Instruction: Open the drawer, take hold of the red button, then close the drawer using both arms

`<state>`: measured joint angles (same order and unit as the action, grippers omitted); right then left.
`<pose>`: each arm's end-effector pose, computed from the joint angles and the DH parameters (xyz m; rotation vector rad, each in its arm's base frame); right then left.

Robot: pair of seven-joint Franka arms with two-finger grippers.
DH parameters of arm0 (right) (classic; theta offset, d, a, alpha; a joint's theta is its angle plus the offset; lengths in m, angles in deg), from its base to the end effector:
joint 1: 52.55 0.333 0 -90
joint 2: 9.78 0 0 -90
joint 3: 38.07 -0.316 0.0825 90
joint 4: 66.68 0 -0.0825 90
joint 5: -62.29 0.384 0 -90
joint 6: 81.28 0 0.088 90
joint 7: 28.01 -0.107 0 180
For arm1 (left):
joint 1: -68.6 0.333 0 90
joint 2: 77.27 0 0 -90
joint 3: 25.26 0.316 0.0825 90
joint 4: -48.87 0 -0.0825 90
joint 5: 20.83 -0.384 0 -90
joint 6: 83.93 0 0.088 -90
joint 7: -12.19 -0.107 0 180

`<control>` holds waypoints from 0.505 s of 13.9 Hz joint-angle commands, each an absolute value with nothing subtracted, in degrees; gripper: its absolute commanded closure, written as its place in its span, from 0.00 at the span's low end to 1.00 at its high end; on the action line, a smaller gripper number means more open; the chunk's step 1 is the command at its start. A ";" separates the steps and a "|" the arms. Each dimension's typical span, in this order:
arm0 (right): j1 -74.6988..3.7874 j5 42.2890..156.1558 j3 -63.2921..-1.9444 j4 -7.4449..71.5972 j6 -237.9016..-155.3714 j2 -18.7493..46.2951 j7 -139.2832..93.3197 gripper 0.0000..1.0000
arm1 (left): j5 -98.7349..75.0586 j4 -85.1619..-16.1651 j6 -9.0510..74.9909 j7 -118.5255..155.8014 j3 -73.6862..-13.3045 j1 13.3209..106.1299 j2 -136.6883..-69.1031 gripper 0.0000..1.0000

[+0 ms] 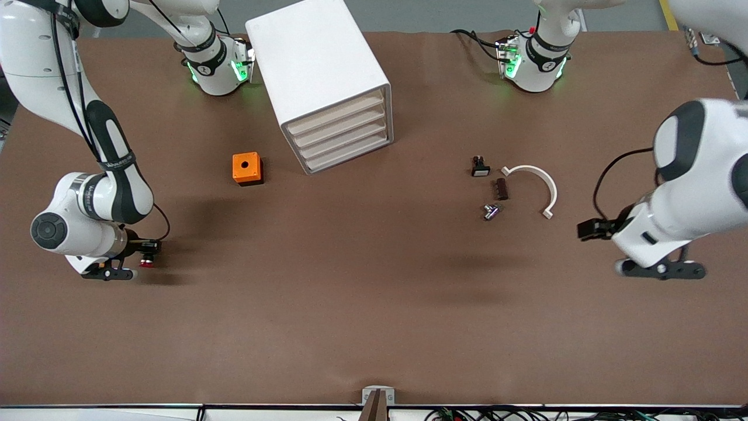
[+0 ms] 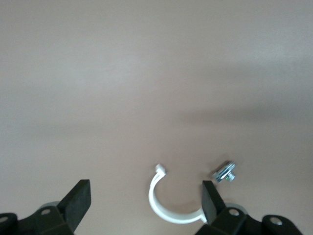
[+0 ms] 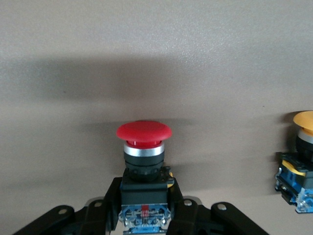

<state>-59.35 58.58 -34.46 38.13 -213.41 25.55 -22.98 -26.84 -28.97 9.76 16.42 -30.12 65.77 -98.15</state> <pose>0.6216 -0.1136 0.1838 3.0699 -0.0584 -0.2292 0.6565 -0.0689 0.5088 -3.0550 0.1030 0.1199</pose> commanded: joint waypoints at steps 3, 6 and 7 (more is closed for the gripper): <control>-60.38 57.81 -35.52 37.82 -213.47 25.47 -23.09 0.00 | -24.88 -30.49 -1.12 15.96 -26.49 64.03 -87.14 0.00; -60.29 57.81 -35.52 37.64 -212.59 23.98 -23.53 0.00 | -22.95 -30.75 -3.76 15.18 -26.31 65.95 -84.23 0.00; -60.29 57.89 -35.52 37.47 -211.02 22.84 -23.62 0.00 | -22.07 -31.36 -4.21 15.09 -26.75 68.05 -83.26 0.00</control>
<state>-59.35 58.59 -34.53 37.56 -213.18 25.13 -23.02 -24.25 -29.32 -3.55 15.68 -27.13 65.73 -85.17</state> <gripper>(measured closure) 0.053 0.000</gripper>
